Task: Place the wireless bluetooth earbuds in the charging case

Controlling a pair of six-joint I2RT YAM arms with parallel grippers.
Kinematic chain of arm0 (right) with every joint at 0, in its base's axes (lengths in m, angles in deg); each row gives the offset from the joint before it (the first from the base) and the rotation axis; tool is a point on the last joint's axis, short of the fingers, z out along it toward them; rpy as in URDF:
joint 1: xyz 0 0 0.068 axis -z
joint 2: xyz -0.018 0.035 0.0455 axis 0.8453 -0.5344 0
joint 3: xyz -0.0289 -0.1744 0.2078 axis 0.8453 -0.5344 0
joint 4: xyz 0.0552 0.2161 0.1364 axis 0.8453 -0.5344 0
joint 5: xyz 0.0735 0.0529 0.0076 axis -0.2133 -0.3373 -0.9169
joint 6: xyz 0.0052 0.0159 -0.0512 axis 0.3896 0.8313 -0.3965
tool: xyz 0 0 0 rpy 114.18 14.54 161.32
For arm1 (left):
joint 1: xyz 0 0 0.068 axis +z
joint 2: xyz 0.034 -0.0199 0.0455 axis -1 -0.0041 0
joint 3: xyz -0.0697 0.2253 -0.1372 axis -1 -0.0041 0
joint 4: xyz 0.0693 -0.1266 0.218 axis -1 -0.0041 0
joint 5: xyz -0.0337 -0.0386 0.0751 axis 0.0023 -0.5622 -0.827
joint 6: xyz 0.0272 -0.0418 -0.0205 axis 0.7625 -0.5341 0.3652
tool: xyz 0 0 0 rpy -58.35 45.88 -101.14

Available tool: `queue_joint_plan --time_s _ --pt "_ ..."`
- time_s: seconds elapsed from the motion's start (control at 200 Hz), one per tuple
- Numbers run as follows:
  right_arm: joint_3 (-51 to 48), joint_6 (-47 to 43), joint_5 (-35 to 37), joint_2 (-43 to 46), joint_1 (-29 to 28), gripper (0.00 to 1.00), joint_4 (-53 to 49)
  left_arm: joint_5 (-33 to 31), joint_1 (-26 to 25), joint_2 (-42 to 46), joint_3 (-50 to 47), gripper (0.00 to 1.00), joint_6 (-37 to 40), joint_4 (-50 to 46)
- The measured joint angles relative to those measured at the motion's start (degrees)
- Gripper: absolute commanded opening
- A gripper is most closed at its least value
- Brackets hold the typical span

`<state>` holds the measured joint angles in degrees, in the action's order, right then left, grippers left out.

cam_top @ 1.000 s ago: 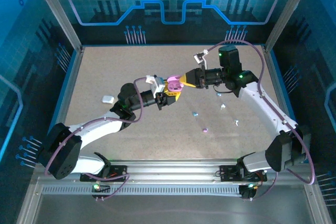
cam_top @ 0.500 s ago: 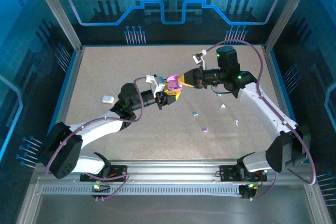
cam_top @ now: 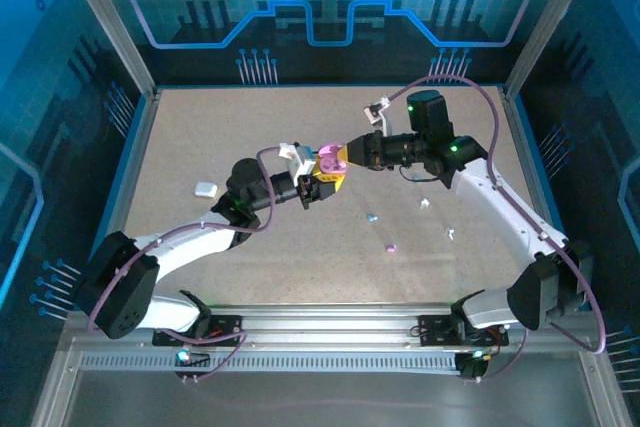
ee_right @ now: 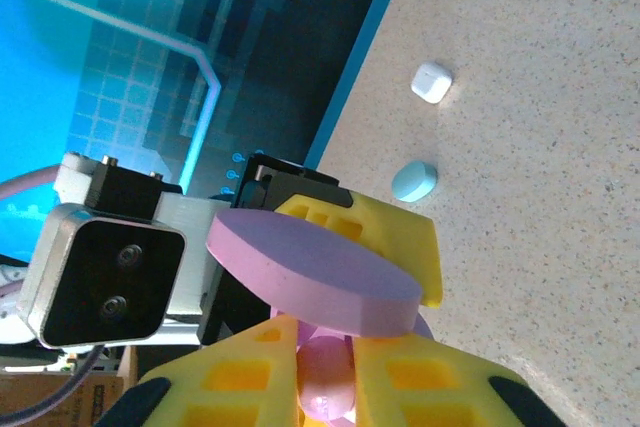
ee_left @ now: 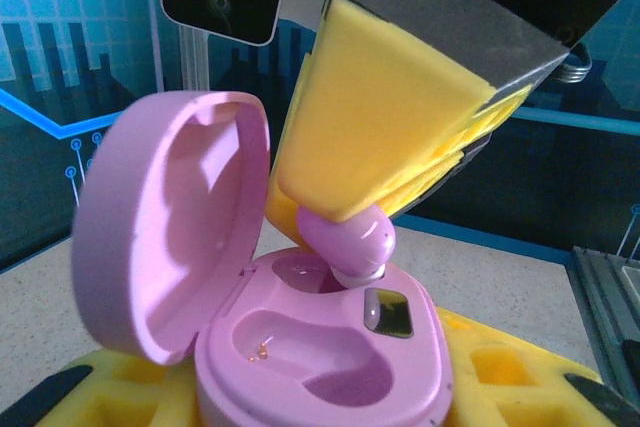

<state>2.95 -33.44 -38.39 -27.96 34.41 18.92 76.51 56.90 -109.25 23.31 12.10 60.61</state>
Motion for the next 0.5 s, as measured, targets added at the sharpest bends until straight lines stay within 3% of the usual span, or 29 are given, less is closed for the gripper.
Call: queue_joint_plan --time_s 0.5 --pt "1.6 -3.0 2.2 0.3 -0.7 0.35 -4.0 0.0 -0.3 0.0 0.0 0.31 0.0 -0.7"
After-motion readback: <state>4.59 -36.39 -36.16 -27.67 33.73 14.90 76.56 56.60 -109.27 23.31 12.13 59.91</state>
